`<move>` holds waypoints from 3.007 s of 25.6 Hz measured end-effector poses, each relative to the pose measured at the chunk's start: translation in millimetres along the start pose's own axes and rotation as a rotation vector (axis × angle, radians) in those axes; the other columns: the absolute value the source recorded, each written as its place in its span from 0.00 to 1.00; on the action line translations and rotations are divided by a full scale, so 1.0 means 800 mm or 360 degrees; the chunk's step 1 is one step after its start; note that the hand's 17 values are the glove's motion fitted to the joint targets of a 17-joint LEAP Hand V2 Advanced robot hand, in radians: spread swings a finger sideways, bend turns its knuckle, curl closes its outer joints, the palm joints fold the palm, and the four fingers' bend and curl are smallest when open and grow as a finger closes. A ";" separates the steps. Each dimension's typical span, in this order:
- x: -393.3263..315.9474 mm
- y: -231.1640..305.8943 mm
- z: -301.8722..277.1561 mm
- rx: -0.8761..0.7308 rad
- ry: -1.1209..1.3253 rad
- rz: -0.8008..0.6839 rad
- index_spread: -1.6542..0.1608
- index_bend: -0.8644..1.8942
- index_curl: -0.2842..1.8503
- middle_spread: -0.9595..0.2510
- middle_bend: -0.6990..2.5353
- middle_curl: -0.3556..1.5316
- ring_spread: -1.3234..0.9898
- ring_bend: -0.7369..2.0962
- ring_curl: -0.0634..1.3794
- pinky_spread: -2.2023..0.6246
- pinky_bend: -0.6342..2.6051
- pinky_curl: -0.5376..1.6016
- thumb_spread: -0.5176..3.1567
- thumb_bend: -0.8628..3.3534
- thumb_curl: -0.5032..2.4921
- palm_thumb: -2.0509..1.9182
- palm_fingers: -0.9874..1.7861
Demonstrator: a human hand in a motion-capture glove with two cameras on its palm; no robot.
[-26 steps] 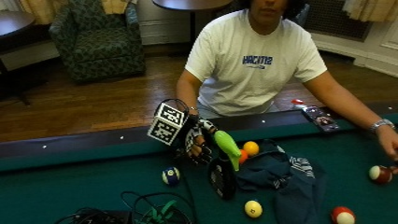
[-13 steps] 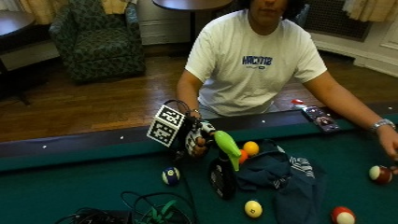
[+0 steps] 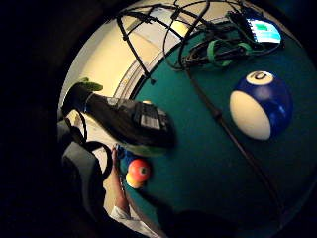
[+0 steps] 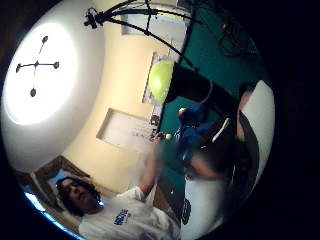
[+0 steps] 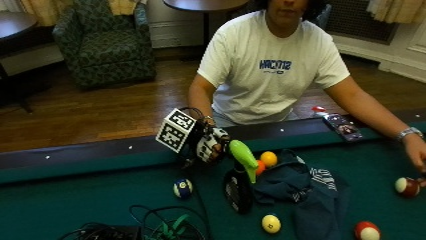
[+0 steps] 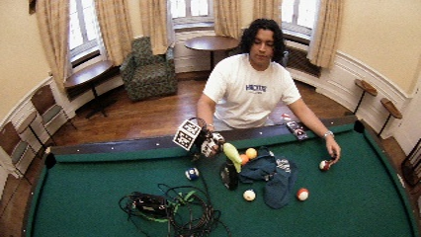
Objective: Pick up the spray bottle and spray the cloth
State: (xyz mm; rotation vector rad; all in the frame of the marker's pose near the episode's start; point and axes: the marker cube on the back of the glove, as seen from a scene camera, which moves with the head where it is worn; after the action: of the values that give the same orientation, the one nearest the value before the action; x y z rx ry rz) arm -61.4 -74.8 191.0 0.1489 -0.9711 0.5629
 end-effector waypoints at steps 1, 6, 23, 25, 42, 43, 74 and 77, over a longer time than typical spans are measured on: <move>0.000 0.000 0.000 -0.0002 -0.0014 0.0011 0.76 0.54 0.36 0.59 0.43 0.53 0.48 0.58 0.44 0.72 0.46 0.56 0.36 0.20 0.35 0.77 0.86; 0.001 0.000 0.002 -0.0071 -0.0104 0.0092 0.77 0.58 0.40 0.59 0.46 0.57 0.48 0.61 0.47 0.73 0.48 0.59 0.35 0.21 0.37 0.77 0.82; -0.007 -0.022 0.043 -0.0342 0.0013 -0.0014 0.72 0.42 0.35 0.63 0.35 0.46 0.49 0.47 0.36 0.77 0.31 0.48 0.40 0.20 0.32 0.71 0.57; -0.008 -0.028 0.050 -0.0355 -0.0014 -0.0002 0.72 0.41 0.33 0.63 0.34 0.45 0.49 0.46 0.34 0.78 0.30 0.46 0.39 0.20 0.32 0.72 0.58; -0.014 -0.075 0.090 -0.0270 -0.0153 0.0053 0.74 0.31 0.23 0.67 0.31 0.41 0.49 0.47 0.32 0.80 0.32 0.45 0.38 0.20 0.31 0.71 0.54; -0.014 -0.076 0.092 -0.0256 -0.0157 0.0045 0.75 0.32 0.23 0.68 0.30 0.41 0.50 0.47 0.32 0.80 0.33 0.45 0.38 0.20 0.31 0.71 0.52; -0.007 -0.124 0.116 0.0045 -0.0156 0.0166 0.74 0.38 0.26 0.62 0.33 0.41 0.47 0.47 0.28 0.74 0.28 0.41 0.35 0.20 0.34 0.77 0.76; -0.012 -0.124 0.117 0.0016 -0.0222 0.0119 0.74 0.40 0.28 0.61 0.33 0.42 0.47 0.46 0.29 0.73 0.28 0.41 0.34 0.20 0.34 0.76 0.79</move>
State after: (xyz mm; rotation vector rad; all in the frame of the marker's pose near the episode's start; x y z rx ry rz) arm -83.7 -196.4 248.8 0.1628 -1.1132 0.6325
